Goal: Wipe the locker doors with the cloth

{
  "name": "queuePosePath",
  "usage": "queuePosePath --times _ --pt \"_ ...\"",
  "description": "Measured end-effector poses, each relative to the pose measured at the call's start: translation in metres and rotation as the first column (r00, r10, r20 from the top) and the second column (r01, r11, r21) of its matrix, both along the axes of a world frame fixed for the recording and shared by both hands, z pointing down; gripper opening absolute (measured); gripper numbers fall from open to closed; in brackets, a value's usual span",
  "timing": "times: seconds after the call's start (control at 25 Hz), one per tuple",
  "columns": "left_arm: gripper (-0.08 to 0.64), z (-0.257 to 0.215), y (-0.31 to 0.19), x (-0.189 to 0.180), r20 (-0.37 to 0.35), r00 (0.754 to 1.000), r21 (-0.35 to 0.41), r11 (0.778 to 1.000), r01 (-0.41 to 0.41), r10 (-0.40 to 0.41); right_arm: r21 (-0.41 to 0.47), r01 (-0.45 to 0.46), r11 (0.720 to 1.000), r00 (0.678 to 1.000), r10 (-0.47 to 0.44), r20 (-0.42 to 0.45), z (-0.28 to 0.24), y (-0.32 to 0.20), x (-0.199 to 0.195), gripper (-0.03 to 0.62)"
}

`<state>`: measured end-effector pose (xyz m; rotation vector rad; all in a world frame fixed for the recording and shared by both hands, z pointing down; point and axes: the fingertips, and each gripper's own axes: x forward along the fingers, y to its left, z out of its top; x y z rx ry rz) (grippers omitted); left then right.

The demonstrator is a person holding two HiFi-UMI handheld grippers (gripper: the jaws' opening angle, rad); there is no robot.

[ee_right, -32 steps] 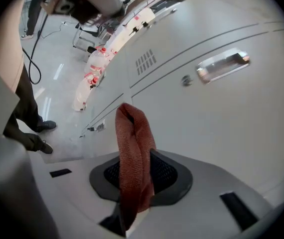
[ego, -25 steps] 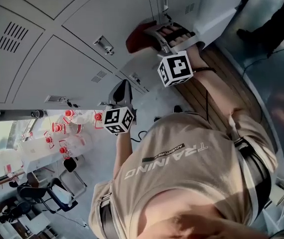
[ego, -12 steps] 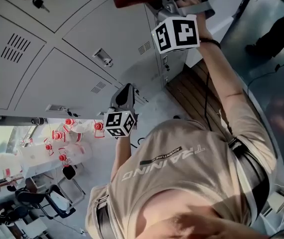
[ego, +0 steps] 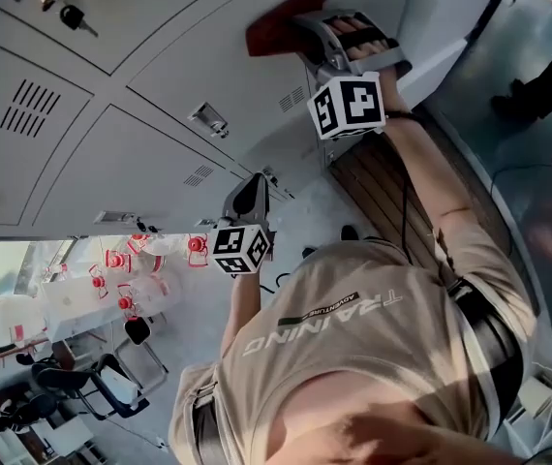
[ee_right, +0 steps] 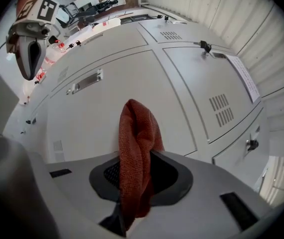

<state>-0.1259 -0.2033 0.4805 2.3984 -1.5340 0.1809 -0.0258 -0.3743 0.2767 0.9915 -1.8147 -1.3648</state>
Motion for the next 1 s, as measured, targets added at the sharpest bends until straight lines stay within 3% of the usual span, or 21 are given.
queuePosePath --times 0.4,0.76,1.0 --pt "0.006 0.028 0.008 0.000 0.008 1.000 -0.067 0.998 0.015 -0.014 -0.221 -0.006 0.975 0.999 -0.004 -0.045 0.162 -0.005 0.004 0.061" --pt "0.006 0.045 0.027 -0.019 0.029 0.997 -0.113 0.991 0.071 -0.068 -0.432 -0.057 0.900 0.994 0.010 -0.111 0.298 -0.011 0.005 0.061" --pt "0.006 0.040 0.038 -0.030 0.028 0.994 -0.100 0.990 0.104 -0.102 -0.522 -0.093 0.848 0.985 0.000 -0.174 0.344 -0.006 0.007 0.061"
